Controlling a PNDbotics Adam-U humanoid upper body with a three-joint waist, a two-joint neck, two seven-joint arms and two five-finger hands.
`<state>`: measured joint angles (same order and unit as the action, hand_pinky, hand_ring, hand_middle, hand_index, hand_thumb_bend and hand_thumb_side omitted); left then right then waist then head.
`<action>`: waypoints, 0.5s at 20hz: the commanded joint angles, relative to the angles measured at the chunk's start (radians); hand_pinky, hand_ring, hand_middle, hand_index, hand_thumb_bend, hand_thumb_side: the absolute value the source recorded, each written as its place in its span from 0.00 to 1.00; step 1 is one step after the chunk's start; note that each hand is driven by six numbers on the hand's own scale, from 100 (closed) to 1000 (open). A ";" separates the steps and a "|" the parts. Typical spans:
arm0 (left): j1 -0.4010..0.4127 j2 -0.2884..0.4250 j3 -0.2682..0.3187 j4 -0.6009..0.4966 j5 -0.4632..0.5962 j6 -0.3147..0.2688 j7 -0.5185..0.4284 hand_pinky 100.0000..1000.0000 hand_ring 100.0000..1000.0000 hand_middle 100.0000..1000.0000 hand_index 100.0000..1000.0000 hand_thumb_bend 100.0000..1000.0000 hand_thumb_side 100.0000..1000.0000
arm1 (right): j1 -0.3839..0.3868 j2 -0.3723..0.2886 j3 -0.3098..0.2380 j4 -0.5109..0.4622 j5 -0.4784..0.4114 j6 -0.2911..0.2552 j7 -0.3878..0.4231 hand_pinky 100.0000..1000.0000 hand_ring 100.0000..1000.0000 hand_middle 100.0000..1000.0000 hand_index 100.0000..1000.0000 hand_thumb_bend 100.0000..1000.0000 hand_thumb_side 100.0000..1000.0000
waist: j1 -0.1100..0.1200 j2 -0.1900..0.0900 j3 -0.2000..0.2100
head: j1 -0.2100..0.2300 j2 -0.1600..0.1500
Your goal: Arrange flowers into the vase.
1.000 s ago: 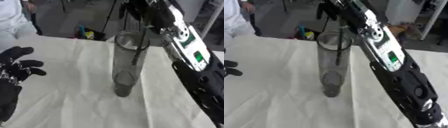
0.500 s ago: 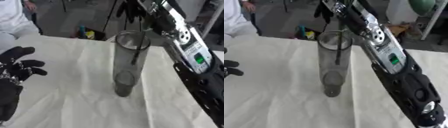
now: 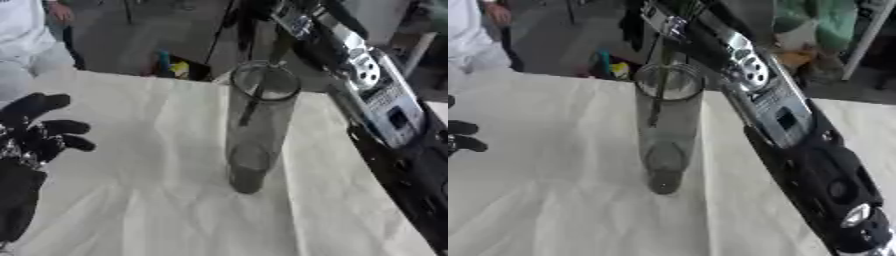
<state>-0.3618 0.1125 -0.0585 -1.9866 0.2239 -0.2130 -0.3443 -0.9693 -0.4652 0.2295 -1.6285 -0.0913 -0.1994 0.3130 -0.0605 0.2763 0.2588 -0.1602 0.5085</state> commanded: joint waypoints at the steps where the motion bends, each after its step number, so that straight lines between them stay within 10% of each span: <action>1: -0.011 0.003 -0.011 -0.013 -0.003 0.000 -0.004 0.61 0.70 0.80 0.88 0.06 1.00 | -0.028 -0.031 -0.009 -0.004 0.008 -0.001 0.027 0.68 0.36 0.29 0.40 0.00 0.90 | -0.007 -0.002 -0.002 | 0.002 -0.008; 10: -0.008 0.002 -0.012 -0.013 -0.004 0.001 -0.006 0.61 0.70 0.80 0.88 0.06 1.00 | -0.033 -0.044 -0.018 -0.007 0.004 0.046 0.081 0.74 0.41 0.32 0.43 0.00 0.91 | -0.003 -0.002 -0.006 | 0.001 -0.009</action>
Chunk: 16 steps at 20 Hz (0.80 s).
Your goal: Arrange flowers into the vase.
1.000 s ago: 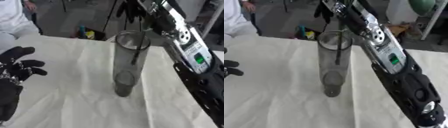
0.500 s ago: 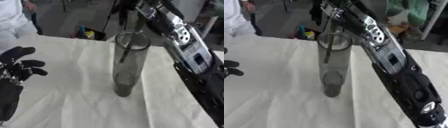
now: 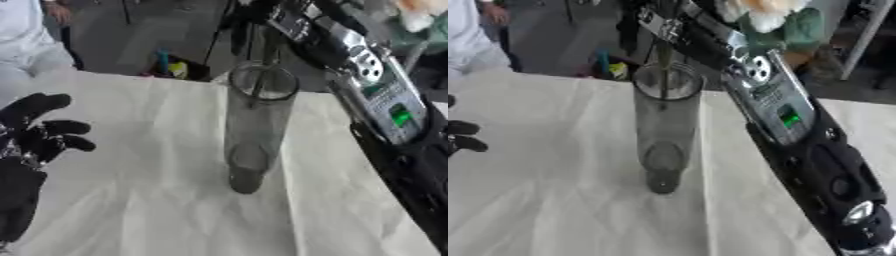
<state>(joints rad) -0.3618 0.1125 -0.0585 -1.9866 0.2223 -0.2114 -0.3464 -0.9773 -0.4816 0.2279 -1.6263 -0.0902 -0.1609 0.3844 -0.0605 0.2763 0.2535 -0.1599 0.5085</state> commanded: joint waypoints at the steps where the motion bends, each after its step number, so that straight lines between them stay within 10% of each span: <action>1: -0.008 0.002 -0.012 -0.013 -0.002 -0.001 -0.005 0.61 0.70 0.80 0.88 0.06 1.00 | -0.025 -0.028 -0.018 -0.008 0.005 0.011 0.013 0.74 0.41 0.32 0.43 0.00 0.90 | -0.003 -0.002 -0.001 | 0.000 -0.010; 16: -0.004 0.000 -0.012 -0.013 -0.006 0.002 -0.011 0.61 0.70 0.80 0.88 0.06 1.00 | -0.015 -0.040 -0.058 -0.023 -0.004 0.062 0.075 0.84 0.50 0.41 0.54 0.00 0.90 | 0.004 0.001 -0.010 | 0.003 -0.017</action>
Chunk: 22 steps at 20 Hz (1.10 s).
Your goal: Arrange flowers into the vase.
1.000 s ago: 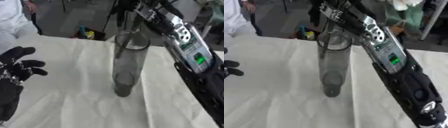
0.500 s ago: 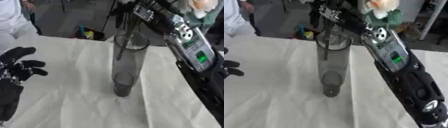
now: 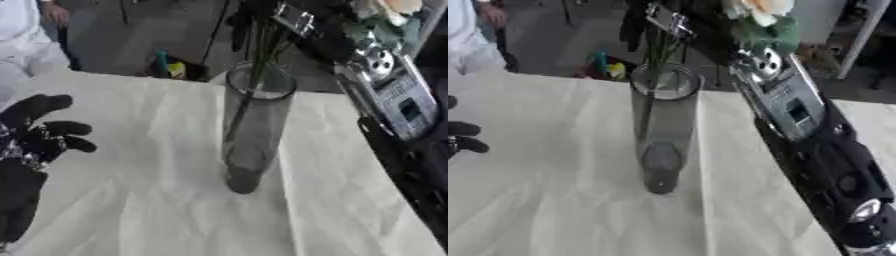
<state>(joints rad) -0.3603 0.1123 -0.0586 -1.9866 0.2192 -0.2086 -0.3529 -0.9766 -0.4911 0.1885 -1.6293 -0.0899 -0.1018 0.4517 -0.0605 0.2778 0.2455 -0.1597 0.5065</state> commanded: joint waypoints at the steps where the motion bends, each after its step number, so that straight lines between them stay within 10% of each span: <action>1: -0.005 0.000 -0.012 -0.013 -0.003 -0.001 -0.005 0.61 0.70 0.80 0.88 0.06 1.00 | -0.015 -0.031 -0.021 -0.022 -0.006 0.005 0.010 0.84 0.50 0.42 0.54 0.00 0.90 | 0.004 0.000 -0.003 | 0.002 -0.015; 22: -0.006 -0.001 -0.012 -0.013 -0.004 0.001 -0.013 0.61 0.70 0.80 0.88 0.06 1.00 | -0.004 -0.046 -0.037 -0.039 0.091 -0.169 0.226 0.94 0.75 0.66 0.81 0.00 1.00 | 0.005 0.002 -0.001 | 0.006 -0.023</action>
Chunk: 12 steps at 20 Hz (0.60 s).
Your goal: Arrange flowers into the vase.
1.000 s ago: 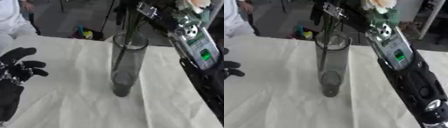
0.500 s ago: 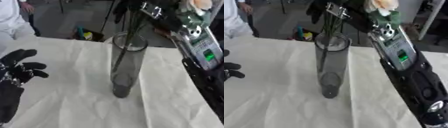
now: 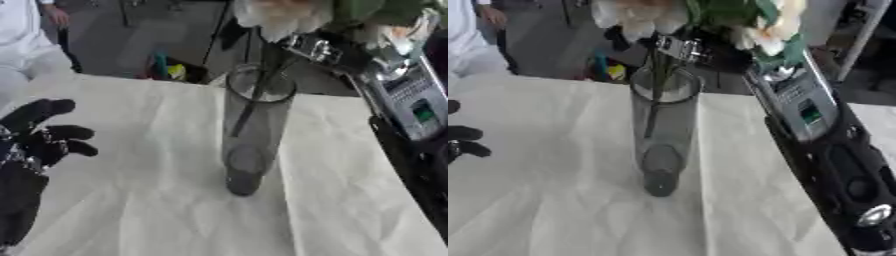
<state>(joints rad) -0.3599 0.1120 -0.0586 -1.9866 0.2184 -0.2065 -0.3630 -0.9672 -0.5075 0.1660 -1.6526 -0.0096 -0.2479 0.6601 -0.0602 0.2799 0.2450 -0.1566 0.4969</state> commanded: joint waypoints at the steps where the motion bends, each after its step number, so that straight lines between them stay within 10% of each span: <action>1: -0.007 -0.001 -0.012 -0.013 -0.004 0.000 -0.003 0.61 0.70 0.80 0.88 0.06 1.00 | -0.013 -0.031 -0.015 -0.016 0.012 -0.032 0.025 0.95 0.76 0.67 0.82 0.00 1.00 | 0.005 0.000 -0.001 | 0.004 -0.015; 12: -0.007 -0.003 -0.013 -0.013 -0.006 0.003 -0.006 0.61 0.70 0.81 0.88 0.06 1.00 | -0.013 -0.058 -0.026 -0.007 -0.011 -0.089 0.082 0.96 0.81 0.72 0.86 0.09 1.00 | 0.002 0.003 -0.005 | 0.009 -0.014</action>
<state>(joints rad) -0.3599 0.1045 -0.0587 -1.9866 0.2177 -0.2032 -0.3664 -0.9662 -0.5345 0.1551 -1.6523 -0.0079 -0.3323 0.7351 -0.0604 0.2838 0.2407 -0.1502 0.4913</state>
